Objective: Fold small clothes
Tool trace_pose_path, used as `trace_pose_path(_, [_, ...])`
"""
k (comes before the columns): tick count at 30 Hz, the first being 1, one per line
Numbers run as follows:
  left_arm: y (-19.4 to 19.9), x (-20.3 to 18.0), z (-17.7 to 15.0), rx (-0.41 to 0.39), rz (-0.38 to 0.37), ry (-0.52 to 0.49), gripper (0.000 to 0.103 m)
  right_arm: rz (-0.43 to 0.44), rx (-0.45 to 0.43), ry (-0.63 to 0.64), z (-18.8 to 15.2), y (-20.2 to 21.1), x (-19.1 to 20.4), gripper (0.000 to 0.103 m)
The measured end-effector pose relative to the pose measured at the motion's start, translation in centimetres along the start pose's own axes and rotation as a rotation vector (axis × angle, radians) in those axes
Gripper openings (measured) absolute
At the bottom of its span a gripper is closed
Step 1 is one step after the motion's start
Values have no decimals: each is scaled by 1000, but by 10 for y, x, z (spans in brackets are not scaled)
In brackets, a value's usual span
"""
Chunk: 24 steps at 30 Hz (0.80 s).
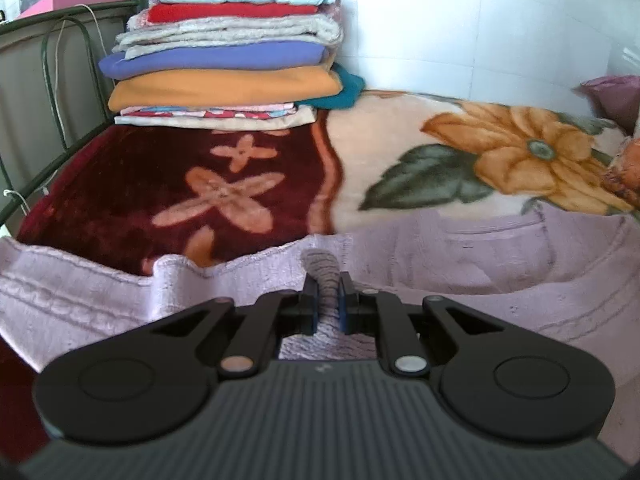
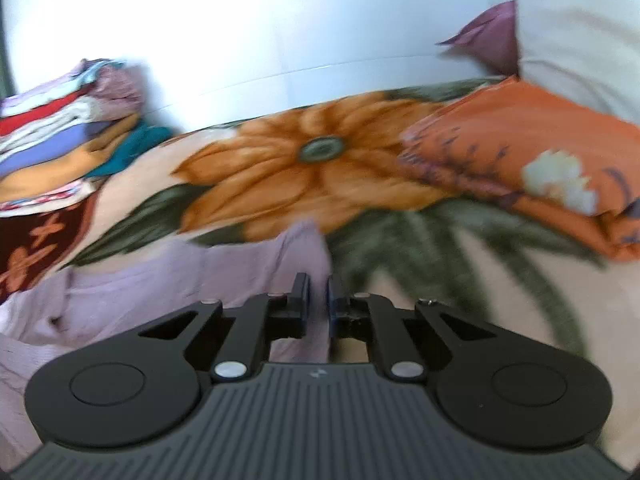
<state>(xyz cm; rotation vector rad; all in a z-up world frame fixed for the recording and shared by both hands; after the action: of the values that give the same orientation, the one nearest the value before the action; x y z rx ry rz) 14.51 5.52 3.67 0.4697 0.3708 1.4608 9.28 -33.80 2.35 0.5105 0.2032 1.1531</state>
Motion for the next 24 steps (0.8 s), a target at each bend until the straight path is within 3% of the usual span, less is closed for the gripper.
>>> trace_pose_path(4, [-30, -2, -18, 111, 18, -11, 14, -36, 80, -21, -10, -10, -14, 8])
trace_pose_path(7, [-36, -4, -27, 119, 31, -36, 15, -11, 100, -97, -15, -3, -22, 14])
trace_pose_path(8, [-35, -5, -27, 115, 32, -44, 15, -4, 107, -120, -15, 0, -23, 19])
trace_pose_path(10, [-34, -5, -26, 122, 30, -55, 19, -3, 103, -150, -13, 10, -23, 53])
trace_pose_path(12, [-32, -3, -24, 133, 33, -55, 26, 6, 70, -149, -9, 22, -19, 69])
trace_pose_path(13, [-30, -1, -23, 138, 33, -50, 29, 27, 54, -143, -7, 29, -16, 72])
trace_pose_path(18, [-15, 9, -14, 150, 27, -24, 41, 89, 26, -116, 1, 57, 3, 78])
trace_pose_path(24, [8, 30, -7, 155, 49, 26, 44, 115, 42, -52, 2, 79, 32, 81])
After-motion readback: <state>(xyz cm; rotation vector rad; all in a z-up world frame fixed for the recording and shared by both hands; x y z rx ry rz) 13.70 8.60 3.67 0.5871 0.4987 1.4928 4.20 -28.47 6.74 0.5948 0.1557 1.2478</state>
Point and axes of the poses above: each gripper's, at about its wrist camera, not at the fingertips, and y roughly against the way its jaws point, x to its left, z to its top, the point moved 4 cm from there along -y, roughly the way its jaws point, and after that the axes turned 7 degrees about -x, right-handed, at the moved point
